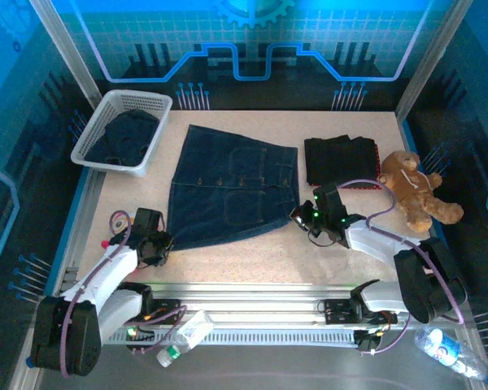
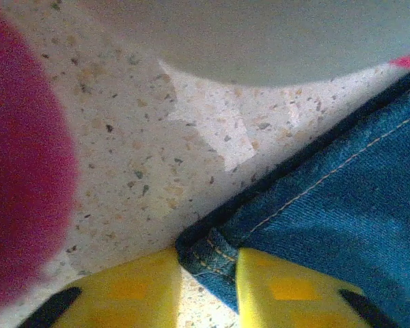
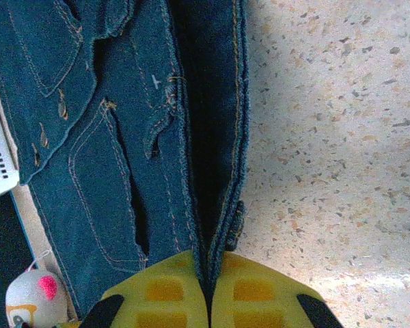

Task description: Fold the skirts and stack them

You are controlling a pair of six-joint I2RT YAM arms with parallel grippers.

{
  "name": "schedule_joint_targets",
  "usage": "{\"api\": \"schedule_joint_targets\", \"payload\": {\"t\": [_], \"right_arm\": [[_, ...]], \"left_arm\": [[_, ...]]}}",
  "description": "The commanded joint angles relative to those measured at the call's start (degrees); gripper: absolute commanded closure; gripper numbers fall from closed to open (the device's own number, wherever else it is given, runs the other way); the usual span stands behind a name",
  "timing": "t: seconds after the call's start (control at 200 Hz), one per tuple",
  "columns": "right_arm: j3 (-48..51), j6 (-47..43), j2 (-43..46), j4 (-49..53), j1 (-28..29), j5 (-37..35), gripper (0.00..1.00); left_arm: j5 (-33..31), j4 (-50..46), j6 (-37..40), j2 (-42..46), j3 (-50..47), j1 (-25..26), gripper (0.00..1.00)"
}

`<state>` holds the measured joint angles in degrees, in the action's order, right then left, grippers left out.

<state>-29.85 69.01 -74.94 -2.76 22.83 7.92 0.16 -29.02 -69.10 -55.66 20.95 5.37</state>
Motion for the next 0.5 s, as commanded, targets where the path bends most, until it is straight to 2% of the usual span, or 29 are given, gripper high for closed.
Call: {"api": "schedule_joint_targets", "payload": {"t": [0.0, 0.1, 0.305, 0.495], "right_arm": [[0.8, -1.1, 1.7, 0.8, -0.2, -1.5, 1.0], [0.8, -1.3, 2.6, 1.3, -0.1, -1.3, 1.0], [0.5, 0.4, 3.2, 2.5, -0.2, -0.7, 1.0], [-0.1, 4.9, 4.2, 3.4, -0.3, -1.5, 1.0]], "left_arm": [[-1.0, 6.9, 1.4, -0.1, 1.9, -0.4, 0.89], [-2.0, 2.9, 2.8, 2.3, 3.7, 0.1, 1.0], [-2.7, -6.3, 4.4, 7.7, 7.8, 0.3, 1.0], [-2.5, -8.6, 4.9, 8.9, 12.4, 0.3, 1.0]]}}
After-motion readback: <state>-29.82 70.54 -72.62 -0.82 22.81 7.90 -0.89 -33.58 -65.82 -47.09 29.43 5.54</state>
